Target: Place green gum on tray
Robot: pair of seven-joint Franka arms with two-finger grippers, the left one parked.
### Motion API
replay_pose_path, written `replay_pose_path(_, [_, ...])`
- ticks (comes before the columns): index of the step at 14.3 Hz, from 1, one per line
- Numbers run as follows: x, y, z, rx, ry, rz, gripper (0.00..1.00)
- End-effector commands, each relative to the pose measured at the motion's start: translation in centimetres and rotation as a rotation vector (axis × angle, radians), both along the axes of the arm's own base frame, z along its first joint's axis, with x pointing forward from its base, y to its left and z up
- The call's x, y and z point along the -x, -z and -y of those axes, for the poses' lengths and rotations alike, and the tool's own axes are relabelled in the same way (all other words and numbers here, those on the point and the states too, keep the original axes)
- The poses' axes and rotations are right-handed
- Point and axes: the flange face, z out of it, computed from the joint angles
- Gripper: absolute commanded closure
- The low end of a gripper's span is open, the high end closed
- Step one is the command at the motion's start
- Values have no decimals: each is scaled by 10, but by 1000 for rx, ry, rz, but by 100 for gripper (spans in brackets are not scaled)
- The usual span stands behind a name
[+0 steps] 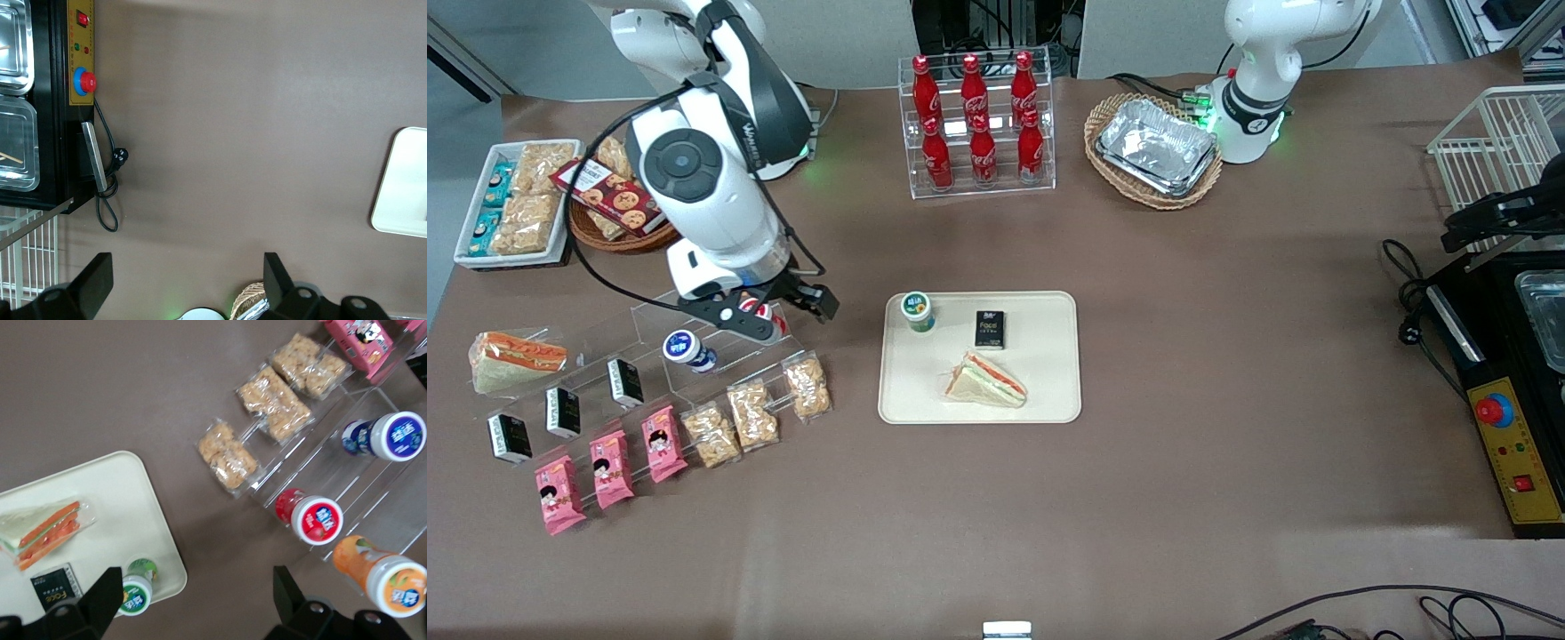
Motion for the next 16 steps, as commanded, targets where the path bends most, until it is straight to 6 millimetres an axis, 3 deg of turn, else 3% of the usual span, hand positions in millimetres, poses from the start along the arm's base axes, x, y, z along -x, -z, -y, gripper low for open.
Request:
replay_pose_path(1, [-15,-27,39,-50,8,6,0])
replay_pose_path(2, [-17,-39,58,-71,4,20,0])
replay_pose_path(6, [-13,-81,171,-94,-129,11,0])
replay_pose_path(10, [-4,-121,256,-107,-159,27,0])
replay_pose_path(13, [-6,-149,289,-115,-153,6,0])
replay_pose_path(16, [-14,-145,302,-110,-133,1,0])
